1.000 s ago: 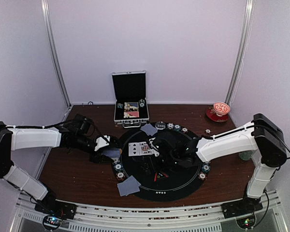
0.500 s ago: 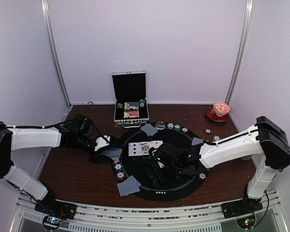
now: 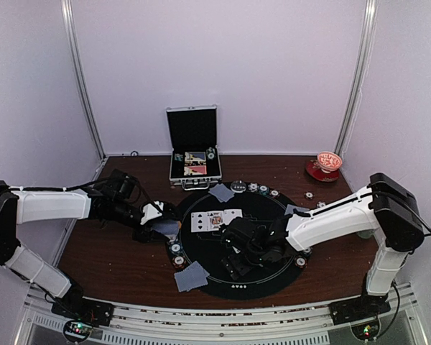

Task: Distribute texas hold em gaming equipment
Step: Pick up the all-in button from the poker table mat, then place the all-in button in the small blind area.

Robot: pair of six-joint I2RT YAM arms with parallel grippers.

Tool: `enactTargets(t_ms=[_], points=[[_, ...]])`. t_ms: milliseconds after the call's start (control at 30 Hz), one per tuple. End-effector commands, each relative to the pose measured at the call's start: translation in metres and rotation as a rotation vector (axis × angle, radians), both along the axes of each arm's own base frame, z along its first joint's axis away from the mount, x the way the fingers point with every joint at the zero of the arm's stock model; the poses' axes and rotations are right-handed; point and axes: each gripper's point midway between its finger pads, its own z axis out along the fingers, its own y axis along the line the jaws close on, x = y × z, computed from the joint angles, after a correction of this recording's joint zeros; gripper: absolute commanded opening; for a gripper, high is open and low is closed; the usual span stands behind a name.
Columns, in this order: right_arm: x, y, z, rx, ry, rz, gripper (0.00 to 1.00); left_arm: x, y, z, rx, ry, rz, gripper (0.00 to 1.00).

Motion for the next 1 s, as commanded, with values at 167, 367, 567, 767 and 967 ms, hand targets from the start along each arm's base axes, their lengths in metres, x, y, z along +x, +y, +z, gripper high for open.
enactTargets(t_ms=[167, 367, 567, 767, 967], points=[[-0.005, -0.011, -0.004, -0.083, -0.016, 0.014, 0.71, 0.001, -0.003, 0.005, -0.016, -0.007, -0.009, 0.56], [-0.006, -0.011, 0.004, -0.091, -0.041, 0.019, 0.57, 0.001, -0.003, 0.006, -0.017, -0.007, -0.008, 0.56], [0.003, -0.02, 0.018, -0.097, -0.104, -0.022, 0.53, 0.002, -0.002, 0.005, -0.014, -0.006, -0.005, 0.56], [0.015, -0.04, 0.036, -0.097, -0.16, -0.08, 0.52, 0.001, -0.002, 0.006, -0.017, -0.007, -0.007, 0.56], [0.044, -0.078, 0.046, -0.065, -0.183, -0.201, 0.51, 0.001, -0.002, 0.006, -0.018, -0.007, -0.008, 0.56]])
